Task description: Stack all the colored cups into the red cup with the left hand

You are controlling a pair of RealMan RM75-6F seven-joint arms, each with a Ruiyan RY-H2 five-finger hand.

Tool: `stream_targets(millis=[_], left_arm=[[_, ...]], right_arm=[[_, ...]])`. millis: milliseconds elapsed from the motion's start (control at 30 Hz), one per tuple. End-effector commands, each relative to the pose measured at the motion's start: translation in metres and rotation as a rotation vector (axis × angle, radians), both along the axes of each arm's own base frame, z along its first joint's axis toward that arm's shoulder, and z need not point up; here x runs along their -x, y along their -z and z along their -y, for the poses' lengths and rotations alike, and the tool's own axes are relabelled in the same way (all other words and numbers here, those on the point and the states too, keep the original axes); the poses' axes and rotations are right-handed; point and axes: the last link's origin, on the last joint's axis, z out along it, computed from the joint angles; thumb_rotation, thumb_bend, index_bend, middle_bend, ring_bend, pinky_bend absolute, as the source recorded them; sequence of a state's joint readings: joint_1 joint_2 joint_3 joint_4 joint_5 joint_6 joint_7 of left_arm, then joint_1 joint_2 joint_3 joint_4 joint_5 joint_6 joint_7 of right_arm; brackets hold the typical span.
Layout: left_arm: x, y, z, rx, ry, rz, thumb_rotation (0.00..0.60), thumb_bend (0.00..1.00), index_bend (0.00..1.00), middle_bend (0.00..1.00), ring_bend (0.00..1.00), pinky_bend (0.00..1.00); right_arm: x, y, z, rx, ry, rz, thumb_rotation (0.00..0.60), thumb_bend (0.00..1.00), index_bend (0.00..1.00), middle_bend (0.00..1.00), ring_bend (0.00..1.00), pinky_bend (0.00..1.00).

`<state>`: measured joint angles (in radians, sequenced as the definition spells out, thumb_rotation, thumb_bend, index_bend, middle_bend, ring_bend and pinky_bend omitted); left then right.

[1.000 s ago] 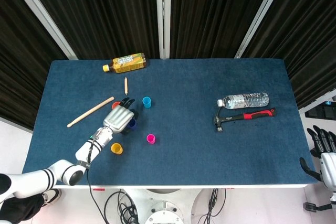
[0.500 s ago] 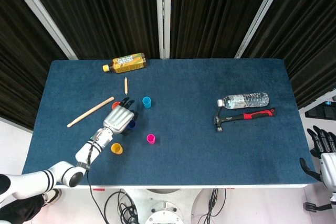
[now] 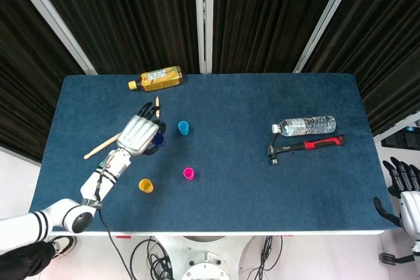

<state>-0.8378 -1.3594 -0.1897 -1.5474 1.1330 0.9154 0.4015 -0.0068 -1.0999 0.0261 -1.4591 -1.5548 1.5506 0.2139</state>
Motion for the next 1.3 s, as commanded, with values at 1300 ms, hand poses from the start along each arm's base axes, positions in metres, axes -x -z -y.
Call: stream_targets(millis=[1300], left_arm=[[0.037, -0.027, 0.022, -0.046, -0.111, 0.080, 0.600, 0.09, 0.15, 0.21, 0.03, 0.00]], right_arm=[[0.004, -0.002, 0.005, 0.007, 0.018, -0.004, 0.600, 0.31, 0.00, 0.00, 0.00, 0.00]])
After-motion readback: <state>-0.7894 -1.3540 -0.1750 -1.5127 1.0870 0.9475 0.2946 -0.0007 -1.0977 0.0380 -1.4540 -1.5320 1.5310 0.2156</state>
